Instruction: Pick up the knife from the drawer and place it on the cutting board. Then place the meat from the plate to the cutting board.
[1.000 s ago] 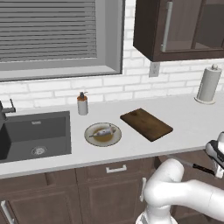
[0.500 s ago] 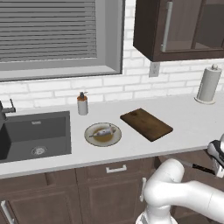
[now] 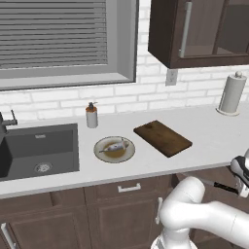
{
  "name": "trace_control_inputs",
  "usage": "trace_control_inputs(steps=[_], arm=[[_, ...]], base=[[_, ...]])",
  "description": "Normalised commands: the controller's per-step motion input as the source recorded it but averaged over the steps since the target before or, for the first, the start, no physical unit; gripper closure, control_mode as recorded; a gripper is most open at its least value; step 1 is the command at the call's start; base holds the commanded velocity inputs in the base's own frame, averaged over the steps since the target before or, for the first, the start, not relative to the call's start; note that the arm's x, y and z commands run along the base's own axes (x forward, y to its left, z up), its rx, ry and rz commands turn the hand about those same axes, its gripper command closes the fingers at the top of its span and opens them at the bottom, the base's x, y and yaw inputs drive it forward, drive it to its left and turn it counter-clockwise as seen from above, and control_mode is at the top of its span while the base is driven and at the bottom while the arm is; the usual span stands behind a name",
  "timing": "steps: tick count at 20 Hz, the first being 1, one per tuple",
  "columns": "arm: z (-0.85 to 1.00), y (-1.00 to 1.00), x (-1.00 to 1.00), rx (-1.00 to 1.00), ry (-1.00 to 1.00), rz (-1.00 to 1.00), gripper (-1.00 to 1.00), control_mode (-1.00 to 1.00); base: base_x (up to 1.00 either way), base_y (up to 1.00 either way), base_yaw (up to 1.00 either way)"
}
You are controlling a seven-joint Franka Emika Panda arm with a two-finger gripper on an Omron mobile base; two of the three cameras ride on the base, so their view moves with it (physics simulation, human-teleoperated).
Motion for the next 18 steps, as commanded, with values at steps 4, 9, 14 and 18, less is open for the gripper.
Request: trace_control_inputs(steps=[4,9,14,18], arm=[[-0.15,0.03,0.34,0.00,0.05,0.00,-1.00,-1.00],[-0.46,0.05,0.17,0.00,0.03,0.00,-1.00,-1.00],[-0.68,0.30,0.00,0.00,0.00,0.00,1.00,-1.00],[-0.37,0.32,-0.04,0.00,0.00,0.00,1.00,-1.00]], base=[[0.00,0.00,0.00],[0.00,0.00,0.00],[0.00,0.00,0.00],[0.00,0.00,0.00]])
